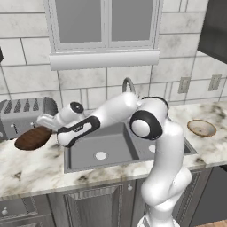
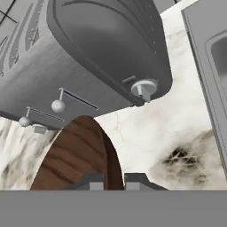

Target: Rinse each bowl for a few seconds and place them down in the sink or on the counter.

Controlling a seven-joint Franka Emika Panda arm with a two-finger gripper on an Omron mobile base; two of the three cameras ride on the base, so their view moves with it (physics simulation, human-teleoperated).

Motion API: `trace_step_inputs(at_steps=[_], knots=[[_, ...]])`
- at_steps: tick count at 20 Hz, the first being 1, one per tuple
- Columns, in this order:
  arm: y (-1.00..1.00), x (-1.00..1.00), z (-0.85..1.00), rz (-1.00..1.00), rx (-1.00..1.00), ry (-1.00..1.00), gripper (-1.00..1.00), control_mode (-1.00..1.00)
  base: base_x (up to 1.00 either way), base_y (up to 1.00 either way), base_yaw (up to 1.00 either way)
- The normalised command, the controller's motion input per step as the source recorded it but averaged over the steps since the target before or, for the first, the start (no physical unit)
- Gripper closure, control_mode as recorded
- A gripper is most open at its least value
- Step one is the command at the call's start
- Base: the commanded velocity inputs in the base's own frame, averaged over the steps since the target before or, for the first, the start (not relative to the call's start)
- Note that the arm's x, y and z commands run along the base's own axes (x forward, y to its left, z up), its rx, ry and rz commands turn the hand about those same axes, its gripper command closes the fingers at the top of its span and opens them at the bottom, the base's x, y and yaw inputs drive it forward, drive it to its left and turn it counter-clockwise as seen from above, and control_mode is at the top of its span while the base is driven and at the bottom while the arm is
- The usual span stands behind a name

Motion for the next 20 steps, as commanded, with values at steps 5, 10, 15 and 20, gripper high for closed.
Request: trace_step_inputs(at_steps=[5, 10, 15, 20], knots=[[-0.23, 0.0, 0.3, -0.13, 0.0, -0.02, 1.0, -1.0, 0.0, 0.0, 0.0], [-0.24, -0.01, 0.33, -0.14, 0.0, 0.0, 1.0, -1.0, 0.0, 0.0, 0.0], [-0.23, -0.03, 0.34, -0.15, 0.0, 0.0, 1.0, -1.0, 0.0, 0.0, 0.0], [-0.18, -0.07, 0.29, -0.16, 0.0, 0.0, 1.0, -1.0, 0.0, 0.0, 0.0]])
